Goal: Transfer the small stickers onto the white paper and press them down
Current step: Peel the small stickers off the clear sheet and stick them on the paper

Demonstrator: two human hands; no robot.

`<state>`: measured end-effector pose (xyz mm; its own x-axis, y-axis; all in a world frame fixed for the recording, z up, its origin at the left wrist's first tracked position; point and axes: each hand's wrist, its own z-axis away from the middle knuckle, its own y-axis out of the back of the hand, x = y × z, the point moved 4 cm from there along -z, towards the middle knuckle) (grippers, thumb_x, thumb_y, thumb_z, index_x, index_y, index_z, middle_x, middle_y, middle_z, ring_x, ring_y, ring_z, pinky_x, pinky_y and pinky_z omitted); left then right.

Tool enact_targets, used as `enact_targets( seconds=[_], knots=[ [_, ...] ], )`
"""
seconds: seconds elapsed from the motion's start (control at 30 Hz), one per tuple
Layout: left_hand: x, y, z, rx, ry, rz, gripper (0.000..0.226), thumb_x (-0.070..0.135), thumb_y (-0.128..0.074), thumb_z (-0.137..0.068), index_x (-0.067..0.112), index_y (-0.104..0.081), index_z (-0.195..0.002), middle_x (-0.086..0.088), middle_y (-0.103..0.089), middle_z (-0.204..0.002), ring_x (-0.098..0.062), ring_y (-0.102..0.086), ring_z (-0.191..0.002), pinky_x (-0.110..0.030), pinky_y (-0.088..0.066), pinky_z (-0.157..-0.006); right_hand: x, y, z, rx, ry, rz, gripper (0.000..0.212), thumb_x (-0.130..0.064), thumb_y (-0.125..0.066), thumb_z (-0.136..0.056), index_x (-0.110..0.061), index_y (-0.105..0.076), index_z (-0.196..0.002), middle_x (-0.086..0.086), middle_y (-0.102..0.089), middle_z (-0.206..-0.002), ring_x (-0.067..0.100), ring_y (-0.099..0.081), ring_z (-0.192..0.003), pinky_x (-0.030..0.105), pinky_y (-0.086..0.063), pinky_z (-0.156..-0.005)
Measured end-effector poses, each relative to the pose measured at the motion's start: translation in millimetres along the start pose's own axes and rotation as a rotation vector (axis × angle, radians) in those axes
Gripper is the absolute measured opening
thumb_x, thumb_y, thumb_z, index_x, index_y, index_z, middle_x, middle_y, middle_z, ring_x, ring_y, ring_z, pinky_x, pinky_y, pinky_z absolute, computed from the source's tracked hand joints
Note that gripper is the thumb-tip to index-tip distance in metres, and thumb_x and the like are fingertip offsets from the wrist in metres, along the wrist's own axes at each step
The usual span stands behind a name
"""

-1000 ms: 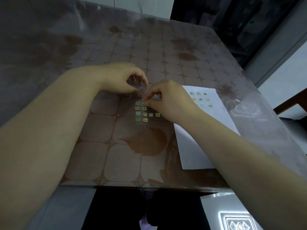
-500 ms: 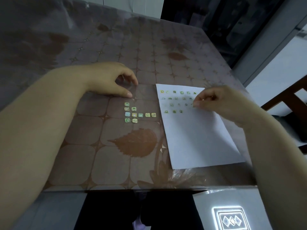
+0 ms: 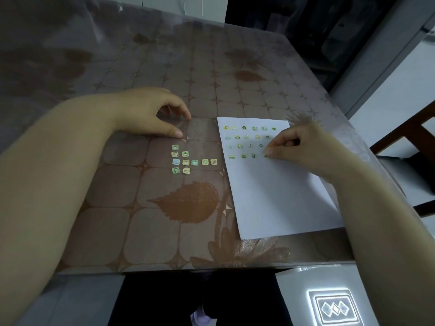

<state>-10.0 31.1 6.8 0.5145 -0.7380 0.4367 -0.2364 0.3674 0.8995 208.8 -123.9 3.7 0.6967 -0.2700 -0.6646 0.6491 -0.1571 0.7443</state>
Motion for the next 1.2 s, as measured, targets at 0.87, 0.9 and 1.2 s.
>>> enact_targets(
  seconds=[0.87, 0.9, 1.2],
  knots=[
    [3, 3, 4, -0.047, -0.02, 0.021, 0.045, 0.017, -0.07, -0.074, 0.023, -0.055, -0.116, 0.004, -0.054, -0.106, -0.012, -0.049, -0.1, -0.024, -0.036, -0.092, -97, -74, -15, -0.042, 0.263, 0.191, 0.011, -0.028, -0.071, -0.076, -0.026, -0.072, -0.086, -0.005, -0.061, -0.084, 0.009, -0.055, -0.073, 0.024, -0.045, -0.066],
    [2, 3, 4, -0.047, -0.015, 0.023, 0.045, 0.017, -0.071, -0.074, 0.023, -0.056, -0.116, 0.004, -0.054, -0.106, -0.011, -0.049, -0.1, -0.022, -0.035, -0.089, -95, -76, -16, -0.046, 0.246, 0.15, 0.011, -0.027, -0.073, -0.074, -0.025, -0.073, -0.085, -0.006, -0.06, -0.08, 0.007, -0.054, -0.069, 0.021, -0.043, -0.062],
    [3, 2, 5, -0.05, 0.0, 0.019, 0.039, 0.022, -0.072, -0.073, 0.027, -0.06, -0.11, 0.007, -0.052, -0.1, -0.011, -0.05, -0.101, -0.027, -0.037, -0.092, -92, -86, -13, -0.123, 0.228, 0.083, 0.005, -0.023, -0.069, -0.08, -0.02, -0.069, -0.075, -0.011, -0.053, -0.06, 0.003, -0.048, -0.054, 0.012, -0.036, -0.05]
  ],
)
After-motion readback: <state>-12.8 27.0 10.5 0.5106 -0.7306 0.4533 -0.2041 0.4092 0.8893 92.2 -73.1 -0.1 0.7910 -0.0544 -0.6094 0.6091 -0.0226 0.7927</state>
